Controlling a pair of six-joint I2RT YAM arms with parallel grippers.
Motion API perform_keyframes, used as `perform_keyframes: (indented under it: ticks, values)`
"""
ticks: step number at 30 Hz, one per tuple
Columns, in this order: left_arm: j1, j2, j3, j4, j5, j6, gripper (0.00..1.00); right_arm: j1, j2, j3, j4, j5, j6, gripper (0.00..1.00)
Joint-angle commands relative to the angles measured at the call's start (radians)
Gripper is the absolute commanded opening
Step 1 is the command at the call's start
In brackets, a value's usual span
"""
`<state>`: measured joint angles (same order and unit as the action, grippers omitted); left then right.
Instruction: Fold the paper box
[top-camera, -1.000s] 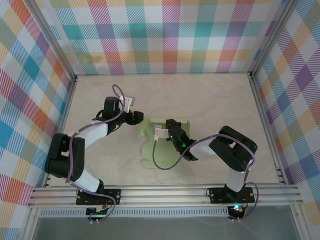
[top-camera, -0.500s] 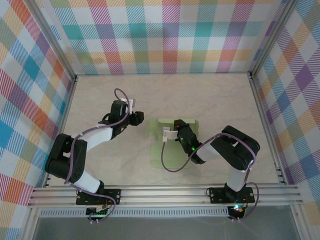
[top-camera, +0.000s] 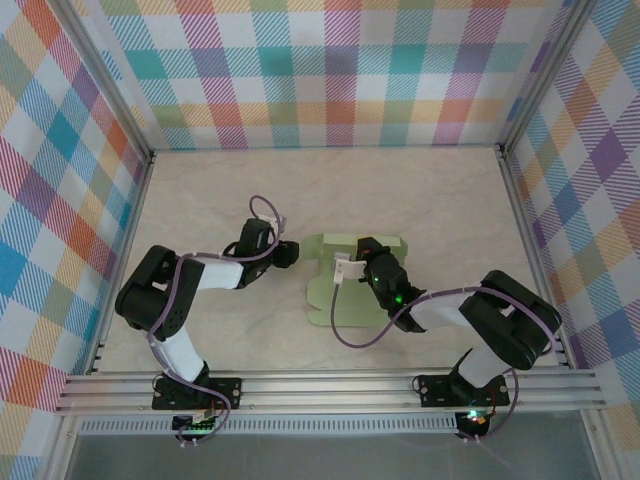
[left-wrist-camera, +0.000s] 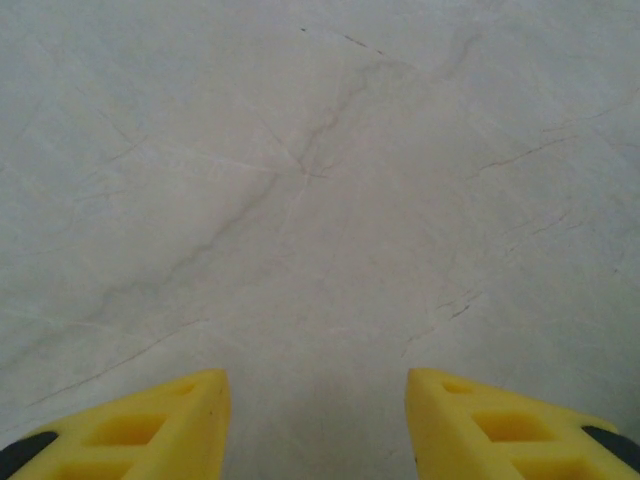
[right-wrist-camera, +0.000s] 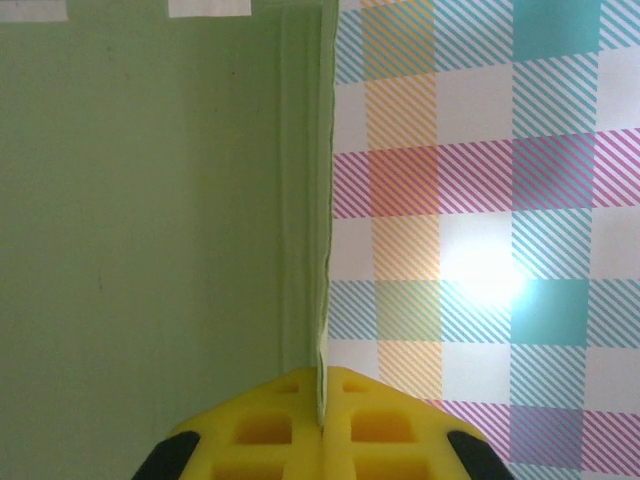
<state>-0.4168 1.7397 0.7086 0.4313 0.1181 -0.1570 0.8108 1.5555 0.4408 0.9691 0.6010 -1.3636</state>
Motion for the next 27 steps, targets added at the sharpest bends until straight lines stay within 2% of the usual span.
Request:
perform_keyframes:
  ticks: [1,4,9,17,27]
  values:
    - [-0.004,0.002,-0.019,0.083,0.005,0.016,0.49,-0.006,0.058,-0.002,0.066,0.036,-0.043,0.0]
    - [-0.004,-0.001,-0.016,0.059,-0.019,0.034,0.49,-0.005,0.136,0.003,0.177,0.073,-0.081,0.0]
    - [-0.004,0.008,-0.006,0.045,-0.008,0.07,0.49,-0.002,0.19,0.004,0.238,0.098,-0.08,0.0]
    - [-0.007,0.052,-0.008,0.127,0.15,0.127,0.42,0.009,0.166,-0.004,0.237,0.102,-0.081,0.0]
    - [-0.023,0.046,-0.025,0.19,0.238,0.167,0.34,0.035,0.208,0.003,0.275,0.151,-0.112,0.0]
